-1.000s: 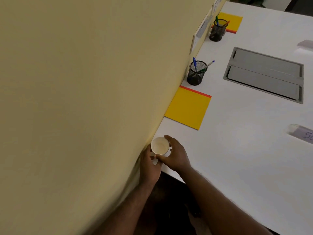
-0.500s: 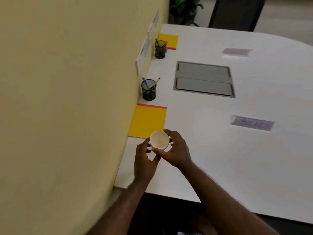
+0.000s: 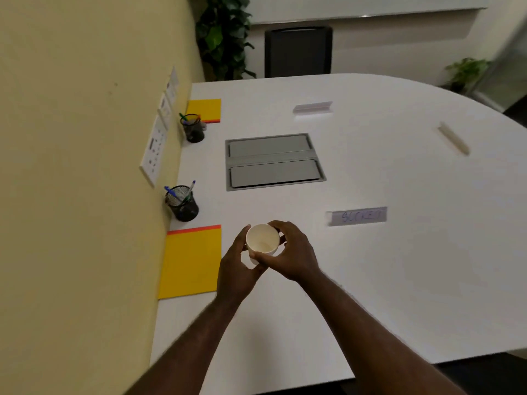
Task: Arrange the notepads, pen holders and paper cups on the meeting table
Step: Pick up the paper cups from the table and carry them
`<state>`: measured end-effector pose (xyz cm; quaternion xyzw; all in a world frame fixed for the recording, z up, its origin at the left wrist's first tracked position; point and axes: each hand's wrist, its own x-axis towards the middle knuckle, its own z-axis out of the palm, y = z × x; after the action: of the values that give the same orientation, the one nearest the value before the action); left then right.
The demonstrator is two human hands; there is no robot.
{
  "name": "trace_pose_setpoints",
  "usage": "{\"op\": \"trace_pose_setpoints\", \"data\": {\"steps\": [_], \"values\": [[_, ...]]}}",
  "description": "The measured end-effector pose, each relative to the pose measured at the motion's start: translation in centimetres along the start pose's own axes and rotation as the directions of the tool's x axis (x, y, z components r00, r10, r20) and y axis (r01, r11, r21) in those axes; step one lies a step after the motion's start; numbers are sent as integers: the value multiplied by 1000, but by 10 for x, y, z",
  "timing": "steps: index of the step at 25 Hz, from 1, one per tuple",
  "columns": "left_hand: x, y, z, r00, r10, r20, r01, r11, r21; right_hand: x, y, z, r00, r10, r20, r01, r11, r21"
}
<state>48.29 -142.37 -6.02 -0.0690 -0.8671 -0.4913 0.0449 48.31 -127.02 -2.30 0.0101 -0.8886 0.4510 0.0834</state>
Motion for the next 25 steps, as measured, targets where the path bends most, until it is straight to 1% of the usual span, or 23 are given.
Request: {"op": "trace_pose_setpoints", "data": {"steps": [7, 13, 16, 19, 22, 25], "values": [[32, 6, 35, 987, 110, 120, -106, 994, -41, 3, 28, -23, 987, 118, -107, -119, 993, -3], [47, -1, 58, 962, 150, 226, -147, 989, -30, -3, 47, -25, 957, 194, -214, -195, 981, 18], [52, -7, 62, 956, 167, 240, -163, 986, -38, -2, 51, -22, 948, 216, -233, -216, 976, 25], [58, -13, 63, 956, 152, 251, -147, 988, -39, 5, 50, -21, 943, 218, -252, -214, 976, 45], [60, -21, 59, 965, 120, 233, -119, 993, -18, 17, 42, -27, 934, 209, -290, -200, 978, 62], [63, -32, 56, 986, 21, 163, -20, 1000, -3, 40, 36, -39, 923, 155, -352, -151, 988, 41]]}}
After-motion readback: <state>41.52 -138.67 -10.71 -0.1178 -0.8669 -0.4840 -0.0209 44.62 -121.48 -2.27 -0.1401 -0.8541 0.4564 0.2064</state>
